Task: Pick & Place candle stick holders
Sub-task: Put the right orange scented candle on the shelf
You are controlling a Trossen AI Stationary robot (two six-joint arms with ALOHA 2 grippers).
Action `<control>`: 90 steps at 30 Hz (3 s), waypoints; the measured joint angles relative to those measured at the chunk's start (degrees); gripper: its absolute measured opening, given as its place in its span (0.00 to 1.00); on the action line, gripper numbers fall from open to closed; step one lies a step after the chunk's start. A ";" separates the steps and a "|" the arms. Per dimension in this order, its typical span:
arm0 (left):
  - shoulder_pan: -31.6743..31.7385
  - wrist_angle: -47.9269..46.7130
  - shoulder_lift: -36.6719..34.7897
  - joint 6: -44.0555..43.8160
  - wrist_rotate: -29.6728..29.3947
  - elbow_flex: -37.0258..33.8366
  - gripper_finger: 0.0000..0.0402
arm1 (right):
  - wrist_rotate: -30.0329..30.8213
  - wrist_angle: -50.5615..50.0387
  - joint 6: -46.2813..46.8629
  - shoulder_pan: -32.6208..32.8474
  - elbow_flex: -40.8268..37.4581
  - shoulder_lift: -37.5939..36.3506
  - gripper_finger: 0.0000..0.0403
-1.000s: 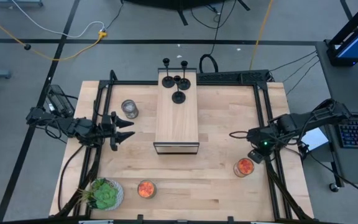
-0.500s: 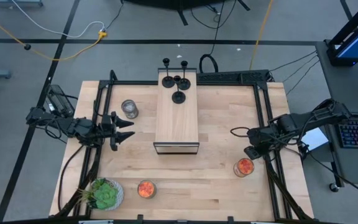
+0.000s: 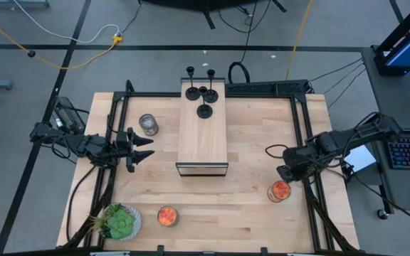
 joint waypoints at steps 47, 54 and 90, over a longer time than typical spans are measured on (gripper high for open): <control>-0.01 -0.02 0.00 2.03 0.00 0.00 0.62 | 5.29 20.91 12.99 7.72 -8.77 12.28 0.44; 0.00 -0.02 0.00 2.00 0.00 0.00 0.62 | 5.78 23.33 12.91 7.72 -10.10 12.31 0.37; -0.01 0.12 -0.02 1.53 -0.01 0.00 0.62 | 18.24 23.88 8.00 7.70 -10.34 9.65 0.00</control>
